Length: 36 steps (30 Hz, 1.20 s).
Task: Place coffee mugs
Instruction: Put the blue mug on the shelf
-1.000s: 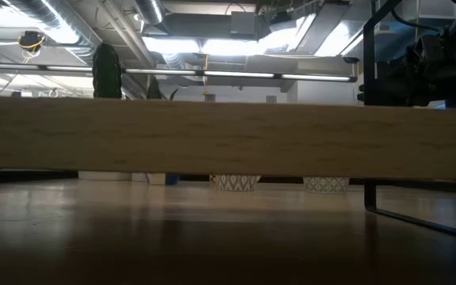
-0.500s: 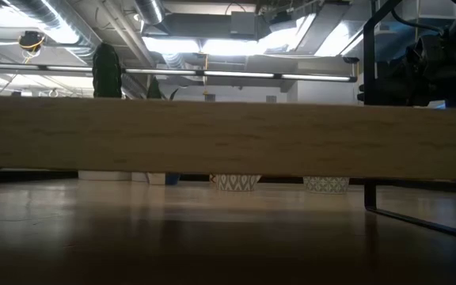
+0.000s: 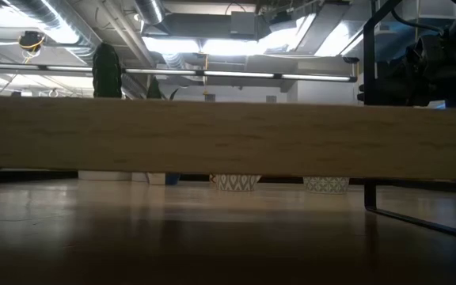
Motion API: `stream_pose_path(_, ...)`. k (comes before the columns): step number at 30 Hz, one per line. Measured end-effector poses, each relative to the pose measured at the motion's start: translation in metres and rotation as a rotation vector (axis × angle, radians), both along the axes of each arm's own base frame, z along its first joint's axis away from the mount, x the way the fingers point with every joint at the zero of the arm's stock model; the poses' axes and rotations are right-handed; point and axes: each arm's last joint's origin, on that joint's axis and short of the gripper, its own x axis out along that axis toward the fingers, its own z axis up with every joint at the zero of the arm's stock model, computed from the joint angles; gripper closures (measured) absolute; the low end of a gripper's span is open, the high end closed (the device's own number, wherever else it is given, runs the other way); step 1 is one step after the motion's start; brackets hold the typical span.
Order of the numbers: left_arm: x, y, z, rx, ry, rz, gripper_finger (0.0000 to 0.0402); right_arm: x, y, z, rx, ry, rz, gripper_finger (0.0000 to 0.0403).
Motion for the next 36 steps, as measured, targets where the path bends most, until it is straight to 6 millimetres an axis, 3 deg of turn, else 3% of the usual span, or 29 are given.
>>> stream_pose_path(14,0.002,0.013,0.062,0.008,-0.067,-0.074,0.0248,0.000,0.000,0.000,-0.002,0.001,-0.007,0.0292)
stream_pose_path(22,0.009,0.044,0.108,0.121,-0.211,-0.182,0.0248,0.000,0.000,0.000,-0.024,0.007,-0.003,0.0292)
stream_pose_path(28,0.028,0.109,0.142,0.240,-0.363,-0.158,0.0248,0.000,0.000,0.000,-0.026,0.005,0.011,0.0292)
stream_pose_path(33,0.044,0.189,0.162,0.401,-0.414,-0.086,0.0248,0.000,0.000,0.000,-0.051,0.014,0.006,0.0292)
stream_pose_path(36,0.055,0.242,0.165,0.468,-0.378,-0.041,0.0248,0.000,0.000,0.000,-0.051,0.014,0.004,0.0292)
